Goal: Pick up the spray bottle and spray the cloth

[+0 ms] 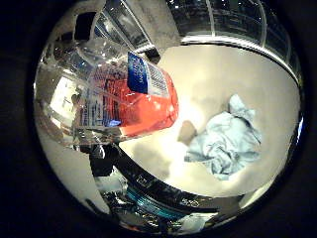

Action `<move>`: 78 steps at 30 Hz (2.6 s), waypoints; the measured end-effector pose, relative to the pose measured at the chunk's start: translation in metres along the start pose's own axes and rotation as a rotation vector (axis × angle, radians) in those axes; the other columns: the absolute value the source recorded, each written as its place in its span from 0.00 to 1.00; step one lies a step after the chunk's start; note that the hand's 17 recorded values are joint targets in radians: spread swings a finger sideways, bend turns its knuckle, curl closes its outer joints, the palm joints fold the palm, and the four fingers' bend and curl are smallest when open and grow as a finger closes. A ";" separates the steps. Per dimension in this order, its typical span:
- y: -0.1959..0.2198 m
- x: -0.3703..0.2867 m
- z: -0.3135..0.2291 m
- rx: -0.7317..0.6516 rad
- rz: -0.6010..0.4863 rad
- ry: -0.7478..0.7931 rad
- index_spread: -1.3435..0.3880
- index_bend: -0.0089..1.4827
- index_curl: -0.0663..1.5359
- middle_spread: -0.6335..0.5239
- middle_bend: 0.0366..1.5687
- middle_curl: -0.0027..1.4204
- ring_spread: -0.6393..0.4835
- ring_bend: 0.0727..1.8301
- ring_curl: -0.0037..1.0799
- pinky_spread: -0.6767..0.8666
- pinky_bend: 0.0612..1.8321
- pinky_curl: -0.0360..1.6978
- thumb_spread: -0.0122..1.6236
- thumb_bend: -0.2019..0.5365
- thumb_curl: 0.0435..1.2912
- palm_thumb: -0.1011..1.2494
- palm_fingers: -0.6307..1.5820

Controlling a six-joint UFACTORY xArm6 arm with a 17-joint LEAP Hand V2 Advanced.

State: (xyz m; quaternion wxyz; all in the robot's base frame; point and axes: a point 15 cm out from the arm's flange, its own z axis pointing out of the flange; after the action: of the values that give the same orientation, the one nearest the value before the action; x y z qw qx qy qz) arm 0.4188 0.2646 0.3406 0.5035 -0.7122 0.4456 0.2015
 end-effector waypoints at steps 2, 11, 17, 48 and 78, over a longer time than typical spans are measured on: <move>0.000 0.001 0.014 0.019 0.019 -0.039 0.66 0.81 0.52 0.47 0.90 0.47 0.38 0.74 0.73 0.31 0.55 0.85 0.47 0.25 0.64 0.82 0.80; 0.010 0.018 0.092 -0.053 0.068 -0.118 0.66 0.81 0.52 0.48 0.90 0.47 0.38 0.74 0.73 0.31 0.55 0.85 0.47 0.25 0.64 0.82 0.80; 0.013 0.035 0.126 -0.098 0.073 -0.128 0.66 0.81 0.52 0.48 0.90 0.47 0.38 0.74 0.72 0.31 0.55 0.85 0.47 0.25 0.64 0.82 0.80; 0.079 0.123 0.191 -0.275 0.094 -0.090 0.62 0.49 0.43 0.45 0.73 0.39 0.40 0.66 0.53 0.19 0.50 0.56 0.68 0.24 0.35 0.60 0.73; 0.083 0.173 0.069 -0.380 -0.090 0.172 0.52 0.12 0.22 0.54 0.10 0.22 0.60 0.17 0.23 0.68 0.21 0.24 0.61 0.24 0.21 0.50 0.32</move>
State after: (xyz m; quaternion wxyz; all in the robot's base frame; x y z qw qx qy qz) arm 0.4509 0.2441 0.1403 0.3287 -0.8280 0.4089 0.1977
